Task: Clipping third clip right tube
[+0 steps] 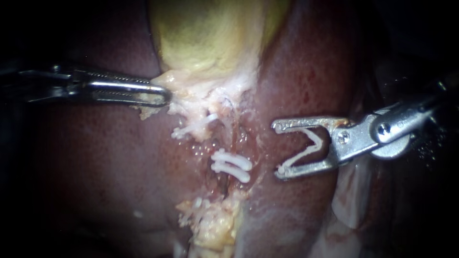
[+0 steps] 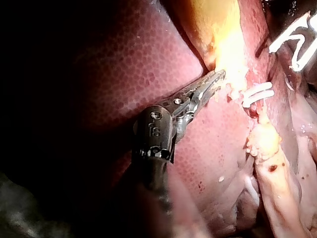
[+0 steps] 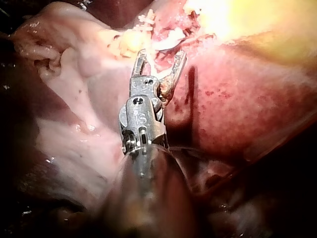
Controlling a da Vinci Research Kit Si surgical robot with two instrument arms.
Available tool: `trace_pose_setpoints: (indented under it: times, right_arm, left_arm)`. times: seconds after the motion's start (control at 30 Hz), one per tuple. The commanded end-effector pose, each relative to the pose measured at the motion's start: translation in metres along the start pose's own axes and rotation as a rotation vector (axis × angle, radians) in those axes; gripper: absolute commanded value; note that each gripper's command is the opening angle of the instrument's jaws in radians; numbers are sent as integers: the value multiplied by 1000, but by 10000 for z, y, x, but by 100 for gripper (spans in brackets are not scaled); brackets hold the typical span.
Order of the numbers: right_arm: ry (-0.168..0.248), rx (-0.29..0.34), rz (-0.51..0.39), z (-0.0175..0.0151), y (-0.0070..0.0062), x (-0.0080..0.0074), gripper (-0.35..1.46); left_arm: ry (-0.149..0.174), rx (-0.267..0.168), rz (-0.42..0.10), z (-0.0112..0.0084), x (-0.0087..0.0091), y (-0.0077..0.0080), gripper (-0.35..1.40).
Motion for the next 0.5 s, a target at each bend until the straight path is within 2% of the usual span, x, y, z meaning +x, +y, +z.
trace_pose_setpoints:
  times: [0.03,0.17,0.33,0.4,0.5]
  right_arm:
    - [-3,1,-1,1,0,1,50]
    - [0,0,-1,1,-1,2,50]
    - [5,-3,1,3,-2,3,50]
    - [5,-3,1,3,-2,4,50]
    - [14,-6,-4,4,-2,5,50]
  left_arm:
    - [0,-3,-1,-4,2,2,-35]
    - [-3,-13,-4,-26,8,10,-35]
    - [7,2,-16,-60,27,19,-35]
    - [18,7,-23,-68,38,21,-35]
    - [27,6,-27,-72,44,25,-35]
